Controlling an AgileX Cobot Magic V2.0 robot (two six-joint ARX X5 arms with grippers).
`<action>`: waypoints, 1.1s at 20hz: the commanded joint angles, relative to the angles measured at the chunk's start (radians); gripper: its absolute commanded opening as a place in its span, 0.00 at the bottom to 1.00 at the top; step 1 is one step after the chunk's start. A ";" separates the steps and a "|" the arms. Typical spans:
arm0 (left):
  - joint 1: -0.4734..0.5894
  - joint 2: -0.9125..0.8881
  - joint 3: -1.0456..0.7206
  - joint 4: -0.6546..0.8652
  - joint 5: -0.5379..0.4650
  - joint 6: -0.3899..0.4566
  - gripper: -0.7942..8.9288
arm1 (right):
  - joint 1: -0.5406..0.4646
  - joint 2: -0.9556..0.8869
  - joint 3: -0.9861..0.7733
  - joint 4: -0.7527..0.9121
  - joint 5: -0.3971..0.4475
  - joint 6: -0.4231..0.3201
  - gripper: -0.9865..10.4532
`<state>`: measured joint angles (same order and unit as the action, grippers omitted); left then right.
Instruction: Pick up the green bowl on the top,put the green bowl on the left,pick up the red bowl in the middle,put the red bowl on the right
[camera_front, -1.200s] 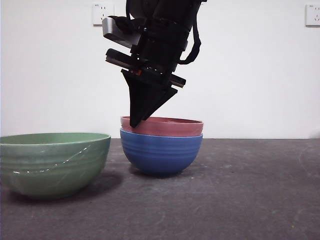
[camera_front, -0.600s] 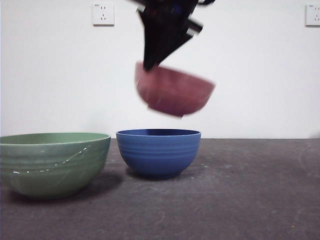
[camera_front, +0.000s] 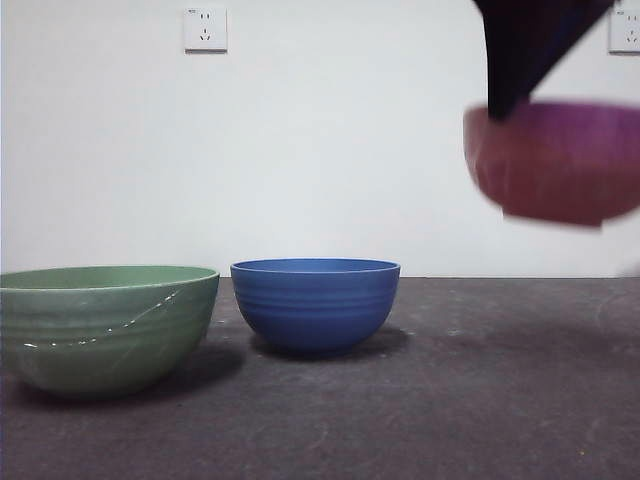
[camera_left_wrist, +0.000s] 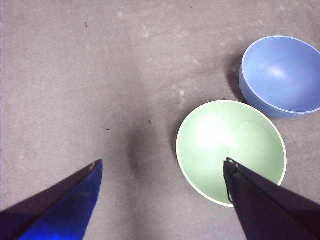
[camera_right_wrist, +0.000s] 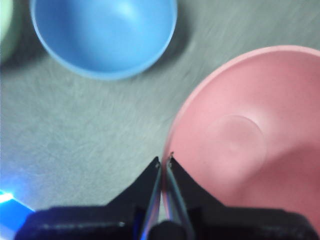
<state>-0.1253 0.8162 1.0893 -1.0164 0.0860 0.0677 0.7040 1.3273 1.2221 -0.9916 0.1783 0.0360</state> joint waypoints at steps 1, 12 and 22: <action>0.002 0.001 -0.002 0.010 0.002 0.005 0.50 | 0.013 0.008 -0.115 0.093 -0.037 0.065 0.08; 0.002 0.002 -0.002 0.013 0.002 0.003 0.50 | 0.026 0.164 -0.210 0.282 -0.128 0.061 0.10; 0.002 0.001 -0.003 0.120 0.095 0.000 0.50 | 0.010 -0.119 -0.209 0.541 -0.109 -0.018 0.34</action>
<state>-0.1253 0.8185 1.0893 -0.9077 0.1627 0.0669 0.7166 1.2179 1.0180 -0.4660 0.0643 0.0593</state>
